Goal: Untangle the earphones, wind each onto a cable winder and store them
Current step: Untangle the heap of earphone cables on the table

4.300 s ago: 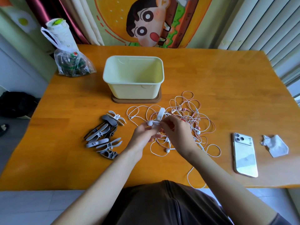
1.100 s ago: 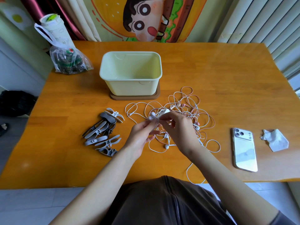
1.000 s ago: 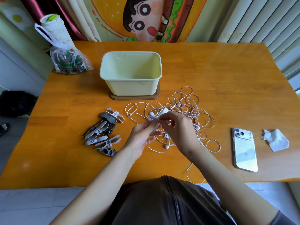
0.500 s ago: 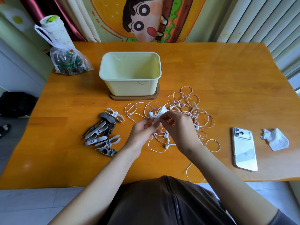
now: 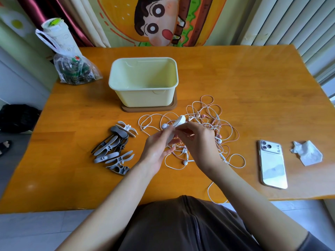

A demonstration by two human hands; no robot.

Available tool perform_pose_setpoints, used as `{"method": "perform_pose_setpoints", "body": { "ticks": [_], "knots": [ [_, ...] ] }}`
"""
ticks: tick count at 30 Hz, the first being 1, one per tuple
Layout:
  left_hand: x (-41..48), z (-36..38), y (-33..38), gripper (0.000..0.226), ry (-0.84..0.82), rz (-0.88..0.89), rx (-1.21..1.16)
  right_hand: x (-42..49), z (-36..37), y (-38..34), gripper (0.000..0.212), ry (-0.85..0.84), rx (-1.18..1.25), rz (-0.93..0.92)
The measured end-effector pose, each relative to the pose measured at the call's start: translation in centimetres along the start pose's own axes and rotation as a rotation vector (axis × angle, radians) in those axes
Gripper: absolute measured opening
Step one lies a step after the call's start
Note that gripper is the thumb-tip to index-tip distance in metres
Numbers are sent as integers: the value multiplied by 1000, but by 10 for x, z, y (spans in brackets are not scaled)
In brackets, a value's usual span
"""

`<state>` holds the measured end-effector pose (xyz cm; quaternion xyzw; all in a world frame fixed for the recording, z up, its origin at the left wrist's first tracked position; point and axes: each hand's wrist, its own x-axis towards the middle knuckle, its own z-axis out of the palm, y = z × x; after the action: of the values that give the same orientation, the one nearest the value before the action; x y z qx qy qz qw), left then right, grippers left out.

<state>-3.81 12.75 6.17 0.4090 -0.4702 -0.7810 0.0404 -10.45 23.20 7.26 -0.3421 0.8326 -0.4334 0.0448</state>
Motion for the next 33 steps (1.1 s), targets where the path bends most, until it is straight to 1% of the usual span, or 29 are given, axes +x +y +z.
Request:
{"method": "perform_pose_setpoints", "body": {
  "ticks": [4, 7, 10, 12, 15, 18, 22, 26, 28, 30, 31, 33],
  "knots": [
    [0, -1, 1, 24, -40, -32, -76, 1, 1, -1, 2, 11, 101, 119],
    [0, -1, 0, 28, -57, -51, -119, 3, 1, -2, 7, 7, 137, 151],
    [1, -1, -1, 29, -55, -75, -176, 4, 3, -4, 4, 11, 208, 187],
    [0, -1, -1, 27, -46, -87, -197, 4, 5, -3, 2, -4, 196, 194],
    [-1, -1, -1, 26, -29, -97, -200, 3, 6, -1, 1, -26, 169, 178],
    [-1, -2, -2, 32, -29, -96, -182, -1, 6, -3, 2, 4, 117, 127],
    [-3, -2, 0, 36, -37, -83, -95, -3, 4, -5, 4, 20, 82, 82],
    [-5, -2, 0, 49, -107, -101, -2, -2, 3, -5, 6, 15, 35, 33],
    [-5, -2, 0, 42, -121, -104, -5, 0, 2, -5, 7, 21, 24, 32],
    [-4, -2, -1, 29, -106, -108, -42, 1, 2, -5, 7, 22, 22, 25],
    [-3, -2, -1, 26, -100, -110, -59, 1, 2, -6, 7, 23, 20, 21],
    [-2, -2, -1, 26, -103, -106, -77, 1, 2, -6, 6, 25, 49, 45]
  ]
}}
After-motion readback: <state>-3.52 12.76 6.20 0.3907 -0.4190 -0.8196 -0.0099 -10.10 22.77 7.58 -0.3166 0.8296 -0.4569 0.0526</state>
